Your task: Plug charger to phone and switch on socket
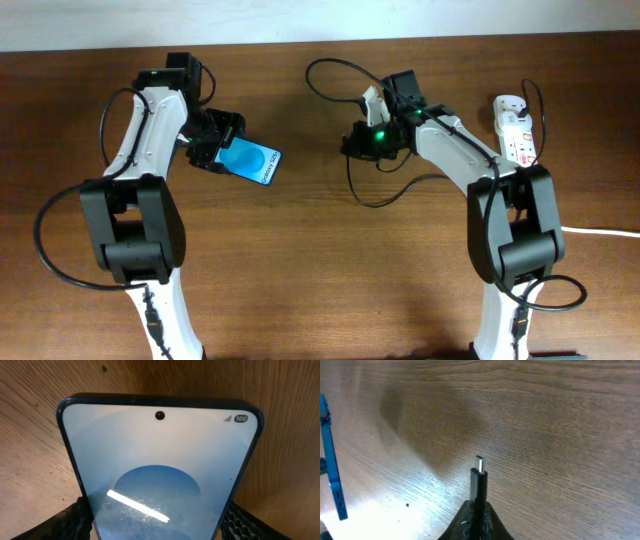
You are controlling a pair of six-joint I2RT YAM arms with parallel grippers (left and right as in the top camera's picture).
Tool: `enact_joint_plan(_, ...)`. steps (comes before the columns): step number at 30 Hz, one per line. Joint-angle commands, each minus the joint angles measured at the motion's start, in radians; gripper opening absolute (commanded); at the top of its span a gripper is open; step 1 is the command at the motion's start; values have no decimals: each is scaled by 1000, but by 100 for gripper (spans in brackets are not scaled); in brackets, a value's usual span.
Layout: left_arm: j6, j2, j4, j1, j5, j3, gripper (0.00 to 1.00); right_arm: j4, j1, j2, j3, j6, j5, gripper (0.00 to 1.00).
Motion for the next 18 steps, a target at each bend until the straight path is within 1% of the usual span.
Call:
enact_joint_plan(1, 20, -7, -1, -6, -19, 26, 0, 2, 8, -19, 9, 2, 32, 49)
enact_joint_plan(2, 20, -7, -1, -7, -19, 26, 0, 2, 2, -19, 9, 12, 38, 56)
enact_joint_plan(3, 20, -7, -1, -7, -19, 26, 0, 2, -2, -20, 9, 12, 39, 60)
enact_joint_plan(7, 15, -7, 0, -8, -5, 26, 0, -51, -26, -27, 35, 11, 3, 61)
enact_joint_plan(8, 10, -7, 3, -8, 10, 26, 0, -85, -26, -32, 56, 18, 21, 63)
enact_joint_plan(9, 8, -7, 11, -8, 28, 26, 0, -138, -26, -32, 92, 37, 93, 65)
enact_joint_plan(13, 8, -7, 16, -8, 68, 26, 0, -264, -23, -32, 194, 38, 342, 67)
enact_joint_plan(14, 8, -7, 16, -8, 68, 26, 0, -289, -18, -32, 214, 37, 394, 71)
enact_joint_plan(15, 8, -7, 16, -8, 68, 26, 0, -287, -15, -32, 221, 7, 309, 86)
enact_joint_plan(16, 8, -7, 16, -8, 68, 26, 0, -275, -16, -32, 225, -66, 181, 91)
enact_joint_plan(17, 8, -7, 17, -8, 68, 26, 0, -254, -18, -32, 226, -179, -35, 95)
enact_joint_plan(18, 8, -7, 18, -8, 68, 26, 0, -235, -29, -32, 226, -229, -239, 96)
